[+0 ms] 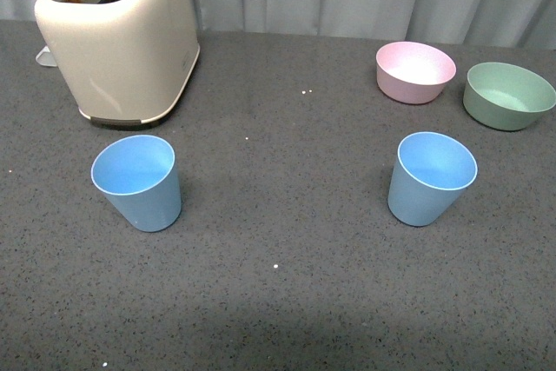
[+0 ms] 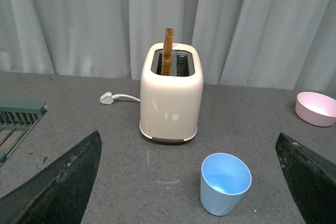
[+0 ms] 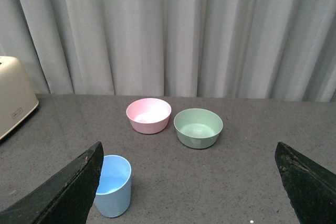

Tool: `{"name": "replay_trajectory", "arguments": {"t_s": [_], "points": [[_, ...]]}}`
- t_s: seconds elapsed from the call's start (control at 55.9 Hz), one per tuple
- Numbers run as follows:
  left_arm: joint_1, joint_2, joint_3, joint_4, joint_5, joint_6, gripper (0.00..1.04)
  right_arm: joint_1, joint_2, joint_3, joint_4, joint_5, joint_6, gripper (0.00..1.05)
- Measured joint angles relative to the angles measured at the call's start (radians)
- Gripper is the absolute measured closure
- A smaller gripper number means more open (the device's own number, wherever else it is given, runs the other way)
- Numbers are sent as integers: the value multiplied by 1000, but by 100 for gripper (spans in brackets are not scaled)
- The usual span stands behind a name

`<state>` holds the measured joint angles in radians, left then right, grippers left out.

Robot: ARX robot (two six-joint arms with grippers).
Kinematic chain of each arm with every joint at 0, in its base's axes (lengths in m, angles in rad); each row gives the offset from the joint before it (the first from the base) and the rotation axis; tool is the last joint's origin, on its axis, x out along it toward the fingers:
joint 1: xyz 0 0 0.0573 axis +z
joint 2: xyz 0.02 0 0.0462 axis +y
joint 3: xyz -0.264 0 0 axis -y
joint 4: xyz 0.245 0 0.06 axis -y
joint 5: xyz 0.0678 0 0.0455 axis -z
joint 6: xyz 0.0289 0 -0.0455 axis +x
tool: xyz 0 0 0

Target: Stack blue cups with both arms

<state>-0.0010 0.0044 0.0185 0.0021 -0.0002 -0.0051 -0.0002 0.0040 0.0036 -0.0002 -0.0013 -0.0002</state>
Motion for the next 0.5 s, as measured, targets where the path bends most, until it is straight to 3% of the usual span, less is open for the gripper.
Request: {"name": "replay_trajectory", "arguments": {"t_s": [0.036, 0.089, 0.143, 0.268, 0.322, 0.429, 0.501], "points": [[-1, 2, 1, -2, -7, 0, 7, 0, 0, 0, 0, 0, 0, 10], [-48, 89, 54, -150, -179, -71, 7, 0, 0, 0, 0, 0, 0, 10], [-48, 173, 76, -197, -227, -114, 7, 0, 0, 0, 0, 1, 0, 10], [23, 383, 99, -112, -160, -163, 7, 0, 0, 0, 0, 0, 0, 10], [69, 552, 142, 11, -97, -180, 7, 0, 0, 0, 0, -1, 0, 10], [100, 809, 232, 152, -35, -193, 7, 0, 0, 0, 0, 0, 0, 10], [101, 974, 304, 166, 5, -215, 7, 0, 0, 0, 0, 0, 0, 10]]}}
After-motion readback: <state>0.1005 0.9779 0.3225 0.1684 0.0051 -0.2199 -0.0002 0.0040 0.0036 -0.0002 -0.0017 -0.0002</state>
